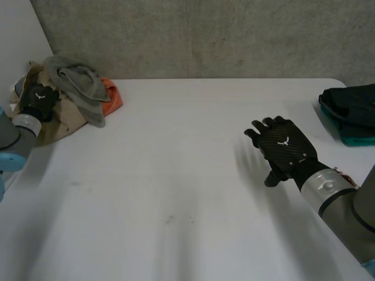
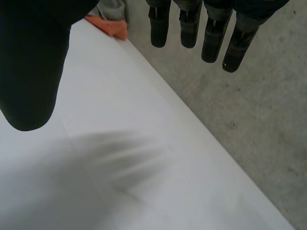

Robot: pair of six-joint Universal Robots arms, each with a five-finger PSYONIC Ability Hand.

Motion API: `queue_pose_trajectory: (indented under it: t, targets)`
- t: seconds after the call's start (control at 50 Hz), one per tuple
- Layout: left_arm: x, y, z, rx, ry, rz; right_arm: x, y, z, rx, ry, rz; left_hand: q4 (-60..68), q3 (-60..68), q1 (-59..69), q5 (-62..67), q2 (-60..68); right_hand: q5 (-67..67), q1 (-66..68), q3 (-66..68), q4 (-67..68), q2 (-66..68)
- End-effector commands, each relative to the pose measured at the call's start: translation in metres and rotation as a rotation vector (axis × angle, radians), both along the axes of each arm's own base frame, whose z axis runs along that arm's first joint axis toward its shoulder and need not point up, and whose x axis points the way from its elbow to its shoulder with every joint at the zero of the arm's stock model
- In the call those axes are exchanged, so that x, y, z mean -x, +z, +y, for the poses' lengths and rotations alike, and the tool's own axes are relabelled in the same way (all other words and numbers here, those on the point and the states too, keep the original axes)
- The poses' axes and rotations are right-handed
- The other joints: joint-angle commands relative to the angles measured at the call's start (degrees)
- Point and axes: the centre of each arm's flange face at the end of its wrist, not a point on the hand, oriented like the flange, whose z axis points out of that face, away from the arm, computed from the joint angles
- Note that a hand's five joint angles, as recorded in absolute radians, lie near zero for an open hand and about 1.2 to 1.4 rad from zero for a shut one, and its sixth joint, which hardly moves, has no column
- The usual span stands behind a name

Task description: Fold the laundry.

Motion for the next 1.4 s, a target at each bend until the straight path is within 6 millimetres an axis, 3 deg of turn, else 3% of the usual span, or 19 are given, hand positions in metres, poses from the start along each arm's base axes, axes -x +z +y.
queue_pose_trajectory:
  t: [0.02, 0.06, 0.08, 0.14, 0.16, 0.18, 0.24, 0.32, 0.46, 0.62, 0.74, 0.86, 0.9, 0.92, 1.0, 1.06, 1.18, 1.28, 1.4]
  targets:
    - [0.007, 0.068, 0.008, 0.237, 0.148, -0.048, 0.018, -0.001, -0.004, -0.025, -0.062, 0.003, 17.9, 18.6, 23.3, 18.8, 18.2, -3.3, -1.5, -2.3, -3.4, -2.7]
    - [0.014, 0.093, 0.016, 0.317, 0.131, -0.034, 0.021, -0.002, -0.005, -0.026, -0.071, 0.005, 17.9, 18.6, 23.3, 18.8, 18.2, -3.3, -1.5, -2.3, -3.4, -2.7]
    - [0.022, 0.121, 0.025, 0.398, 0.102, -0.003, 0.023, -0.001, -0.006, -0.025, -0.081, 0.003, 17.9, 18.6, 23.3, 18.8, 18.2, -3.3, -1.5, -2.3, -3.4, -2.7]
    - [0.038, 0.173, 0.043, 0.523, 0.041, 0.076, 0.025, 0.0, -0.007, -0.023, -0.089, -0.001, 17.9, 18.6, 23.3, 18.8, 18.2, -3.3, -1.5, -2.3, -3.4, -2.7]
    - [0.045, 0.206, 0.056, 0.583, 0.001, 0.14, 0.026, 0.0, -0.008, -0.024, -0.092, -0.001, 17.9, 18.6, 23.3, 18.8, 18.2, -3.3, -1.5, -2.3, -3.4, -2.7]
    - [0.047, 0.221, 0.062, 0.604, -0.015, 0.169, 0.026, 0.001, -0.008, -0.023, -0.094, -0.002, 17.9, 18.6, 23.3, 18.8, 18.2, -3.3, -1.5, -2.3, -3.4, -2.7]
    - [0.047, 0.263, 0.083, 0.638, -0.06, 0.26, 0.027, 0.001, -0.008, -0.027, -0.095, -0.005, 17.9, 18.6, 23.3, 18.8, 18.2, -3.3, -1.5, -2.3, -3.4, -2.7]
    - [0.047, 0.281, 0.099, 0.603, -0.084, 0.32, 0.028, 0.003, -0.008, -0.023, -0.1, -0.009, 17.9, 18.6, 23.3, 18.8, 18.2, -3.3, -1.5, -2.3, -3.4, -2.7]
    - [0.078, 0.259, 0.121, 0.445, -0.14, 0.354, 0.035, 0.004, -0.013, -0.02, -0.121, -0.011, 17.9, 18.6, 23.3, 18.8, 18.2, -3.3, -1.5, -2.3, -3.4, -2.7]
    - [0.148, 0.254, 0.185, 0.267, -0.391, 0.481, 0.045, 0.012, -0.02, 0.004, -0.16, -0.022, 17.9, 18.6, 23.3, 18.8, 18.2, -3.3, -1.5, -2.3, -3.4, -2.7]
    - [0.192, 0.271, 0.243, 0.191, -0.581, 0.608, 0.048, 0.015, -0.021, 0.014, -0.174, -0.023, 17.9, 18.6, 23.3, 18.8, 18.2, -3.3, -1.5, -2.3, -3.4, -2.7]
    - [0.235, 0.237, 0.297, 0.008, -0.719, 0.633, 0.049, 0.015, -0.022, 0.014, -0.178, -0.023, 17.9, 18.6, 23.3, 18.8, 18.2, -3.3, -1.5, -2.3, -3.4, -2.7]
    - [0.243, 0.228, 0.307, -0.023, -0.739, 0.623, 0.049, 0.015, -0.022, 0.015, -0.178, -0.023, -6.3, -5.6, -0.9, -5.4, -6.1, -3.3, -1.5, -2.3, -3.4, -2.7]
    - [0.248, 0.217, 0.313, -0.046, -0.735, 0.605, 0.049, 0.016, -0.023, 0.017, -0.18, -0.023, -27.8, -27.0, -22.4, -26.9, -27.5, -3.3, -1.5, -2.3, -3.4, -2.7]
    - [0.243, 0.195, 0.296, -0.049, -0.639, 0.521, 0.049, 0.017, -0.023, 0.017, -0.18, -0.033, -35.5, -34.8, -30.1, -34.6, -35.3, -3.3, -1.5, -2.3, -3.4, -2.7]
    - [0.23, 0.177, 0.286, -0.061, -0.491, 0.403, 0.049, 0.021, -0.025, 0.012, -0.183, -0.056, -51.8, -51.1, -46.4, -51.0, -51.6, -3.3, -1.5, -2.3, -3.4, -2.7]
    - [0.208, 0.143, 0.3, -0.229, -0.413, 0.258, 0.047, 0.035, -0.025, -0.018, -0.18, -0.098, -52.1, -51.4, -46.7, -51.2, -51.8, -3.3, -1.5, -2.3, -3.4, -2.7]
    - [0.175, 0.129, 0.293, -0.259, -0.34, 0.26, 0.044, 0.047, -0.024, -0.063, -0.168, -0.102, -51.4, -50.6, -46.0, -50.5, -51.1, -3.3, -1.5, -2.3, -3.4, -2.7]
    - [0.172, 0.104, 0.303, -0.32, -0.361, 0.235, 0.035, 0.054, -0.01, -0.172, -0.133, -0.069, -49.3, -48.6, -43.9, -48.5, -49.1, -3.3, -1.5, -2.3, -3.4, -2.7]
